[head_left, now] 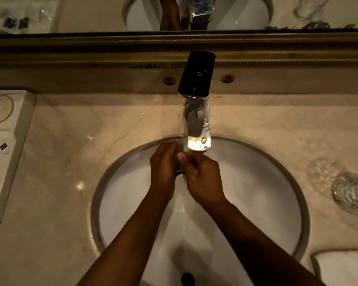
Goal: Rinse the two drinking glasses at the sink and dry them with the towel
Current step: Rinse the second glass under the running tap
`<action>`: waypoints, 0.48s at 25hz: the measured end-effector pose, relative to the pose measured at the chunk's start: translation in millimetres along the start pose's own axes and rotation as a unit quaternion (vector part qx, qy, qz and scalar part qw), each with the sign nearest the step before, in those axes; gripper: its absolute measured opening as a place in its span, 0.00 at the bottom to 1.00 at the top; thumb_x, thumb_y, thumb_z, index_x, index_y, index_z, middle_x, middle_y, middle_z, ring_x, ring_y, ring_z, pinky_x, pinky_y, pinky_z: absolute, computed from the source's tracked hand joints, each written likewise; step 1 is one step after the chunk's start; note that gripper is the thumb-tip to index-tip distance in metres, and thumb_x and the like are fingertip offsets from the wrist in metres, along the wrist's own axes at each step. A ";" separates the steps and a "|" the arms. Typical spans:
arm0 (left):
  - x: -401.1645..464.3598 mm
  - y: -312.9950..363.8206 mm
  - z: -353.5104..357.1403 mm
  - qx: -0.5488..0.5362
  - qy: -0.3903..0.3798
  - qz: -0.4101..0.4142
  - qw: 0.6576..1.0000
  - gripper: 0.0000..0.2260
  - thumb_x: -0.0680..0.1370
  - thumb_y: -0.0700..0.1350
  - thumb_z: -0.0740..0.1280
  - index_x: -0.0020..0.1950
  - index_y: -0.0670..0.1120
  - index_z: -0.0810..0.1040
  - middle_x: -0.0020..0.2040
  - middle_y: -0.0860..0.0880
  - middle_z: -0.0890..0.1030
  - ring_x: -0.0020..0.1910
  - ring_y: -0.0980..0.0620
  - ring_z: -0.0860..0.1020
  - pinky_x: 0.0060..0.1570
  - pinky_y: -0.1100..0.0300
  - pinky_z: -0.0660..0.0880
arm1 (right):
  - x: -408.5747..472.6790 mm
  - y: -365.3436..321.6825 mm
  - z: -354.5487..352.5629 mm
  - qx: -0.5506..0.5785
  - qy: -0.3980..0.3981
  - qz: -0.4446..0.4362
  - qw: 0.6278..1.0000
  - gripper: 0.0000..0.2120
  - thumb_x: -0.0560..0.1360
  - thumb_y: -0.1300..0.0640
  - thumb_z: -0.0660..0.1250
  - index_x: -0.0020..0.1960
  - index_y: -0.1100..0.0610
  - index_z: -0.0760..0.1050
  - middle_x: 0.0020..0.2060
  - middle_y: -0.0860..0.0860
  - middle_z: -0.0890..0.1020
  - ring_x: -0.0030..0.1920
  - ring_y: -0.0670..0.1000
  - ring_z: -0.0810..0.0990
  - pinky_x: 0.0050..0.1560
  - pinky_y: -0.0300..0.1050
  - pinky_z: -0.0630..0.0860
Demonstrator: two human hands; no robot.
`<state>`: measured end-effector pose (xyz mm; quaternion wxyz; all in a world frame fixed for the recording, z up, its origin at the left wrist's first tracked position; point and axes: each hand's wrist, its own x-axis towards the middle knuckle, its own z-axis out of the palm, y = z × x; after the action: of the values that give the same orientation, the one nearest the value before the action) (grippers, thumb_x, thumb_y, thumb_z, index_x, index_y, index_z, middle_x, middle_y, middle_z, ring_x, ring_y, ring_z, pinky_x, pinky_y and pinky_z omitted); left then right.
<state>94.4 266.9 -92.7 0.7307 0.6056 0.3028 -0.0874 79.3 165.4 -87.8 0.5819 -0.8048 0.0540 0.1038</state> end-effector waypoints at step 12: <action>17.0 22.6 -9.3 -0.042 -0.196 -0.280 0.939 0.20 0.81 0.56 0.58 0.42 0.44 0.82 0.36 0.46 0.76 0.22 0.53 0.67 0.19 0.68 0.60 | 3.6 18.1 -34.9 -0.202 -0.133 -0.229 0.943 0.16 0.79 0.44 0.63 0.56 0.51 0.84 0.50 0.49 0.86 0.49 0.49 0.83 0.48 0.46 0.79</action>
<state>116.1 285.4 -84.0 0.7461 0.4359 0.3147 -0.3928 82.7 126.7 -94.8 0.4170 -0.8750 -0.2318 0.0825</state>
